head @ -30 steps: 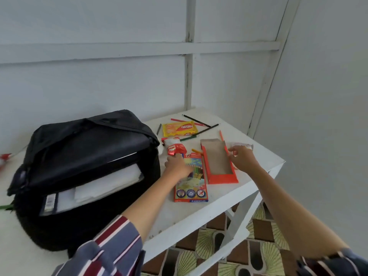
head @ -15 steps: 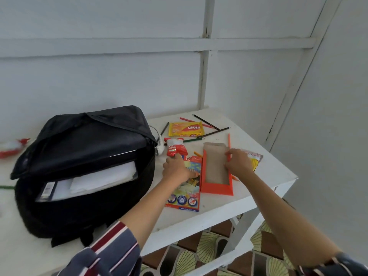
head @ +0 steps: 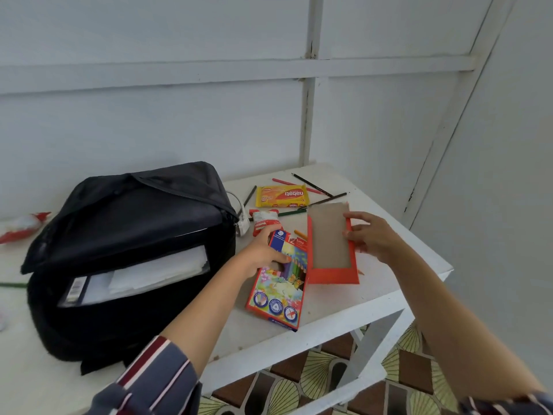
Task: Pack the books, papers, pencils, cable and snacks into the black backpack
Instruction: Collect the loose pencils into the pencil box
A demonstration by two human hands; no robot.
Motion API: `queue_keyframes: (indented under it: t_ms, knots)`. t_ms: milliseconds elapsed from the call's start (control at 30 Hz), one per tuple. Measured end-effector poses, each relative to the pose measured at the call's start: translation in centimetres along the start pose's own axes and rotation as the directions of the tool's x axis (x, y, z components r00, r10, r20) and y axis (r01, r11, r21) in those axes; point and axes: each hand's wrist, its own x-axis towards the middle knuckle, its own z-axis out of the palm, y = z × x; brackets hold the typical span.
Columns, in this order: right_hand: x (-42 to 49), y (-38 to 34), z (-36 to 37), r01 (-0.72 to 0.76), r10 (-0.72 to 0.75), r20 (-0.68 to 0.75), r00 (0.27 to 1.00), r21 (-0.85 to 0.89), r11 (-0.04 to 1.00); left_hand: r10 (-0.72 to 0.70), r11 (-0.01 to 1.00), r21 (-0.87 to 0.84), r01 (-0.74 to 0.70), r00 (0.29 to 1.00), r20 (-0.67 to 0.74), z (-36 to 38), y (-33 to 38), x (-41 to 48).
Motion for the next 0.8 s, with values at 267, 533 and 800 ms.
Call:
queue_keyframes:
  t_ms: [267,533,800]
  knots:
    - [2.2,-2.5,-1.2,0.308,-0.213,-0.290,0.933,0.342,0.888,0.115,0.987,-0.126,-0.096,0.981,0.156,-0.9,-0.1,-0.5]
    - [4.5,-2.8,2.9,0.407,-0.245,-0.411,0.878,0.374,0.833,0.181,0.975,-0.156,-0.159,0.975,0.132,-1.1,0.2,-0.2]
    - [5.3,-2.0,3.1,0.364,-0.238,-0.342,0.909,0.374,0.853,0.164,0.981,-0.130,-0.146,0.977,0.134,-1.3,0.1,0.2]
